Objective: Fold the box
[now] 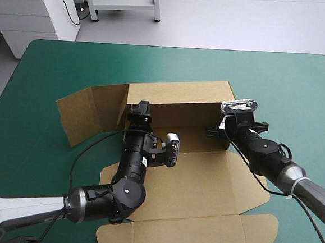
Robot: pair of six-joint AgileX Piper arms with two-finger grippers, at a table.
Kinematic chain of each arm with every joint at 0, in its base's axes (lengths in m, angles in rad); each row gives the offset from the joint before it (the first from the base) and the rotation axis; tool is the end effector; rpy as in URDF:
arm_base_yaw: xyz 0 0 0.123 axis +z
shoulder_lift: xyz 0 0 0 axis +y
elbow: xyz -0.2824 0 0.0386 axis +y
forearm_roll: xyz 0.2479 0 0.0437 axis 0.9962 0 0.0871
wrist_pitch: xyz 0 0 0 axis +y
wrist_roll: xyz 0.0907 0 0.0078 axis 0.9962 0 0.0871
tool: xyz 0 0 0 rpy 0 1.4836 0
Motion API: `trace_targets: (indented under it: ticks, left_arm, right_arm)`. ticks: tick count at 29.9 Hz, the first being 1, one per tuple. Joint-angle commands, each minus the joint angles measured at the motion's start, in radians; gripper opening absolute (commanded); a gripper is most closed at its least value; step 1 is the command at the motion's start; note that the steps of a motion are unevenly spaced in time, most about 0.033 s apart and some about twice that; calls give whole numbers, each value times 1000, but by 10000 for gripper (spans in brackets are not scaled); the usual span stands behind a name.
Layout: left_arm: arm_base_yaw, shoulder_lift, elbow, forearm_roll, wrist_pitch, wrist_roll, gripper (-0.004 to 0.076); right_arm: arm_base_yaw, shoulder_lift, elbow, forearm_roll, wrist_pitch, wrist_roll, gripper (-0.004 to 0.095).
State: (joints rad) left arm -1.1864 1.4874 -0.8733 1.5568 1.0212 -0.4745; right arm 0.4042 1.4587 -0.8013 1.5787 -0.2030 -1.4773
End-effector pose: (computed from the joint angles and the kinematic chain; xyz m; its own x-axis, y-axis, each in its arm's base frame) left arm 0.1782 -0.2334 0.2757 0.0915 0.9956 -0.0191 0.2736 -0.0067 0.9618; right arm 0.2873 0.1031 0.2428 -0.5183 -0.1137 -0.8476 -0.1777 0.9838 -0.0233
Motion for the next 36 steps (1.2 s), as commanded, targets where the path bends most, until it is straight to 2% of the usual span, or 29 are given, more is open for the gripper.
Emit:
trace_targets:
  ticks: [1, 4, 6, 7, 8, 9, 10, 11, 13, 16, 20, 23, 29, 36]
  left_arm:
    - [-31, -31, -24, -55, 55, -14, 581]
    - [-53, -31, -24, -89, 60, -14, 576]
    - [-69, -31, -24, -91, 81, -9, 521]
    - [-76, -31, -24, -96, 86, 5, 457]
    - [-83, -31, -28, -106, 98, 19, 357]
    - [-88, -31, -35, -134, 103, 40, 252]
    - [-90, -31, -46, -177, 101, 78, 98]
    - [-90, -31, -63, -235, 93, 123, -1]
    - [-82, -31, -108, -369, 84, 201, 14]
    - [-18, -32, -220, -680, 64, 468, 14]
    - [176, -41, -408, -1067, 8, 690, 14]
    - [346, -66, -520, -1301, -44, 801, 14]
    - [763, -154, -588, -1714, -93, 950, 13]
    - [1273, -232, -588, -2040, -37, 1024, 6]
  right_arm:
    - [-48, -11, -32, -17, 52, -10, 0]
    - [-66, -3, -41, -17, 85, -29, 0]
    - [-67, 2, -48, -17, 91, -35, 0]
    - [-67, 7, -51, -17, 91, -35, 0]
    - [-67, 12, -54, -17, 96, -35, 0]
    - [-67, 16, -54, -17, 101, -35, 0]
    - [-67, 19, -56, -17, 112, -35, -1]
    - [-67, 24, -57, -17, 121, -35, 0]
    - [-67, 30, -58, -17, 130, -35, -1]
    - [-67, 34, -59, -17, 125, -35, -1]
    - [-67, 34, -59, -17, 126, -35, -1]
    - [-67, 34, -59, -28, 127, -35, -1]
    - [-67, 36, -59, -28, 134, -35, -1]
    - [-67, 46, -59, -22, 139, -35, -1]
